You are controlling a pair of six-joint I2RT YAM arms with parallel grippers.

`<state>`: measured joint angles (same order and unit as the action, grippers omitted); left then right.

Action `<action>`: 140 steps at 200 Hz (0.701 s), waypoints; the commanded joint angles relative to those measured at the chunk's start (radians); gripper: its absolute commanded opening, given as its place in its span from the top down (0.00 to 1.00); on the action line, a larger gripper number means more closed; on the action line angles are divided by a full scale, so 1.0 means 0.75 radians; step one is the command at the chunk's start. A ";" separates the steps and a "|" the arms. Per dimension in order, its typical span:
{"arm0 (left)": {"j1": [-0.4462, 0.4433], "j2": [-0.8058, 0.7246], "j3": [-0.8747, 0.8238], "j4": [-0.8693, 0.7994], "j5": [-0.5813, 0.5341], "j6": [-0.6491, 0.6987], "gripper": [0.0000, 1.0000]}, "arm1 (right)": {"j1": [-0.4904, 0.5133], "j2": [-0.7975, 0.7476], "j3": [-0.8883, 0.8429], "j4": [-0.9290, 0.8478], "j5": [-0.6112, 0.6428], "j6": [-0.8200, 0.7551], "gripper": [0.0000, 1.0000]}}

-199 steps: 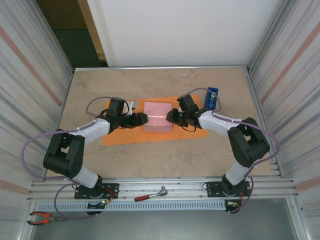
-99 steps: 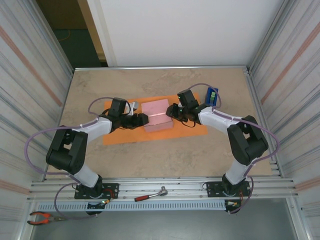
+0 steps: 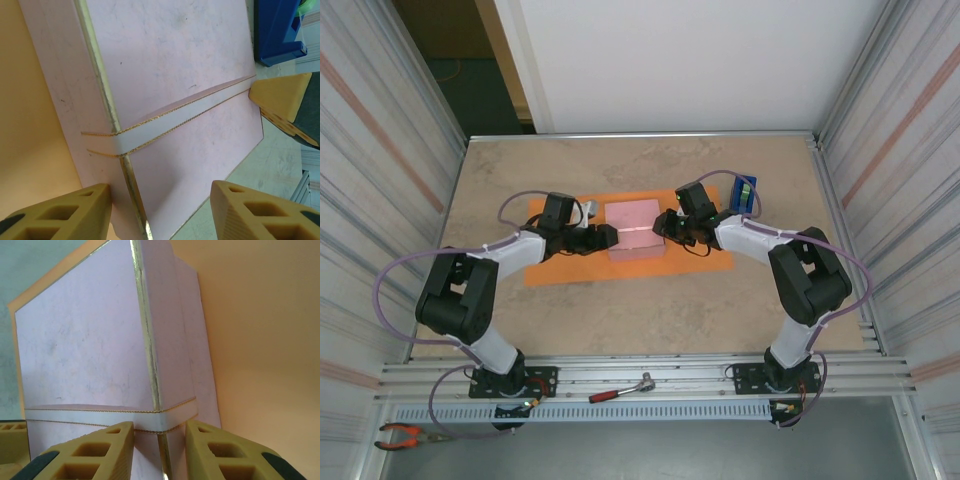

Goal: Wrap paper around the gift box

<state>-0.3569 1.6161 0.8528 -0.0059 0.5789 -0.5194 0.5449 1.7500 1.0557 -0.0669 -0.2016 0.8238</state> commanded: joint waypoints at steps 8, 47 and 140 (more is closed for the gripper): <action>-0.025 0.005 0.051 0.031 0.051 0.036 0.44 | 0.055 -0.007 -0.023 0.007 -0.058 0.009 0.68; -0.026 0.009 0.073 0.010 0.041 0.050 0.41 | 0.059 -0.007 0.003 -0.006 -0.052 0.004 0.68; -0.019 0.034 0.106 -0.011 0.017 0.083 0.40 | 0.055 -0.006 -0.004 -0.009 -0.046 0.007 0.69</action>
<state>-0.3569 1.6272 0.8879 -0.0513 0.5644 -0.4923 0.5560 1.7496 1.0557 -0.0616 -0.1829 0.8265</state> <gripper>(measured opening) 0.598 0.317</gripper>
